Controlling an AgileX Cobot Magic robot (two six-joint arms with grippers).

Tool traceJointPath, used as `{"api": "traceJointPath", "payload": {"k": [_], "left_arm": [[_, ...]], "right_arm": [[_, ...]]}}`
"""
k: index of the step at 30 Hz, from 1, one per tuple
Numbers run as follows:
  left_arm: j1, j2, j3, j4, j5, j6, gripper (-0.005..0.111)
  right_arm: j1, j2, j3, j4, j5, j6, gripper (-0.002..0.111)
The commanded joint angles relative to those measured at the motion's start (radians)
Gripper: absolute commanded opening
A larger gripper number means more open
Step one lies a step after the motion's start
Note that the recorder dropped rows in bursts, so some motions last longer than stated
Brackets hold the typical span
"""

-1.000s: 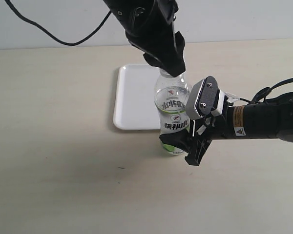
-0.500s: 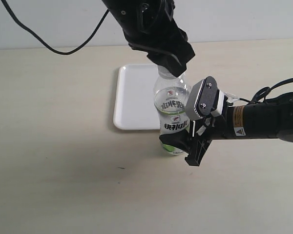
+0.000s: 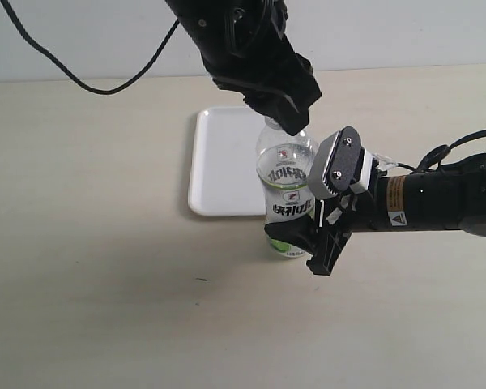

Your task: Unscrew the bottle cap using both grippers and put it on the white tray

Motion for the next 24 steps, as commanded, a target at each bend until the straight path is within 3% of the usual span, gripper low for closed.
{"api": "traceJointPath", "payload": {"k": [1,15,17,22,24], "left_arm": [[-0.004,-0.009,-0.003,0.015,-0.027,-0.001,0.056],[-0.004,-0.012,-0.003,0.039,-0.044,0.048,0.053],[-0.004,-0.012,-0.003,0.039,-0.044,0.048,0.043],[-0.004,-0.012,-0.003,0.039,-0.046,0.048,0.0],[-0.004,-0.012,-0.003,0.039,-0.048,0.054,0.0]], "right_arm": [[-0.003,0.006,0.0,-0.002,0.071,-0.005,0.0],[-0.003,0.006,0.0,0.001,0.071,-0.005,0.0],[-0.003,0.006,0.0,0.001,0.071,-0.005,0.0],[-0.003,0.006,0.0,0.001,0.071,-0.005,0.0],[-0.003,0.006,0.0,0.001,0.071,-0.005,0.0]]}}
